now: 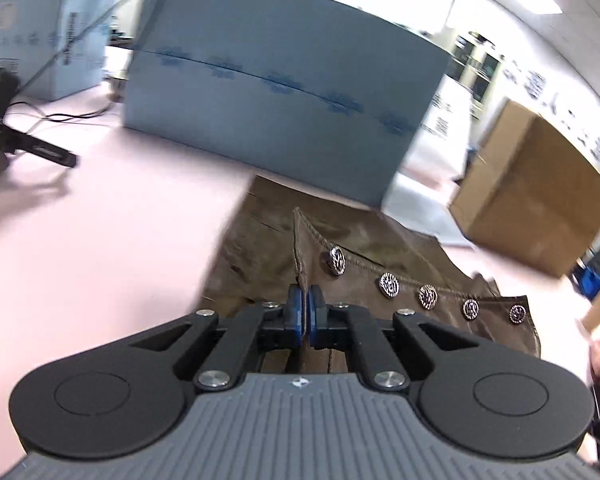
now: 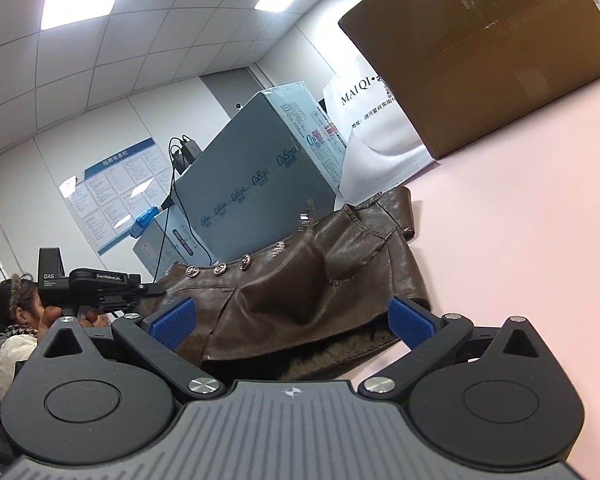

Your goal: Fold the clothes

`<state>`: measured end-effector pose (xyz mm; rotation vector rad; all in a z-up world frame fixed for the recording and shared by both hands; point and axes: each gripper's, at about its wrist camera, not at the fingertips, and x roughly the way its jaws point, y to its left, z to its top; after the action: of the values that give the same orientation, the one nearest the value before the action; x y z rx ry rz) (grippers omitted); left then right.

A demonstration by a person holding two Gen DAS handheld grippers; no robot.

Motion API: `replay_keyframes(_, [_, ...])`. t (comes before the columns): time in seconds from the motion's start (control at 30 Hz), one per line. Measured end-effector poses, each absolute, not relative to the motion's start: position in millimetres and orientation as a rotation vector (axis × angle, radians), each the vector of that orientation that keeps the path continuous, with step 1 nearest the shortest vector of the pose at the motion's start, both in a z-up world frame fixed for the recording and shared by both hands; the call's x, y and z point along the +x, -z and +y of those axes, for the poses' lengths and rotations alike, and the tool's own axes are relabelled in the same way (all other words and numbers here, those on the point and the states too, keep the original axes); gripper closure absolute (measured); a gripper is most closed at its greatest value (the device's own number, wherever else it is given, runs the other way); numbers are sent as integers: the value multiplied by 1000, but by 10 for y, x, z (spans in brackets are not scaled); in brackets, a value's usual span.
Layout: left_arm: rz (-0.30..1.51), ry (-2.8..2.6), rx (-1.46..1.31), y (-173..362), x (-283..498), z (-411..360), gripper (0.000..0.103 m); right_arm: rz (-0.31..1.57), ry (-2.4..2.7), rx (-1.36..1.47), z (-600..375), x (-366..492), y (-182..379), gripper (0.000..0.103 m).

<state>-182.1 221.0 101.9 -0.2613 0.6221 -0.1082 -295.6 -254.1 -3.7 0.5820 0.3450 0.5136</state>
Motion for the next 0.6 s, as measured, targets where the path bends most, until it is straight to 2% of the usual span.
replay_keyframes(0.4, [705, 18, -211, -729, -1730, 2476, 100, 373, -489, 590, -2521, -2926, 40, 0])
replay_keyframes(0.47, [735, 25, -195, -649, -1735, 2462, 97, 385, -458, 597, -2522, -2909, 44, 0])
replay_keyframes(0.5, [742, 31, -195, -626, -1758, 2467, 94, 397, -433, 601, -2519, -2891, 45, 0])
replay_keyframes(0.53, [743, 39, -196, -606, -1778, 2471, 83, 407, -406, 600, -2509, -2880, 42, 0])
replay_keyframes(0.57, [743, 67, -196, -602, -1828, 2465, 66, 420, -378, 590, -2488, -2867, 33, 0])
replay_keyframes(0.6, [736, 98, -195, -612, -1882, 2461, 55, 436, -350, 574, -2462, -2847, 22, 0])
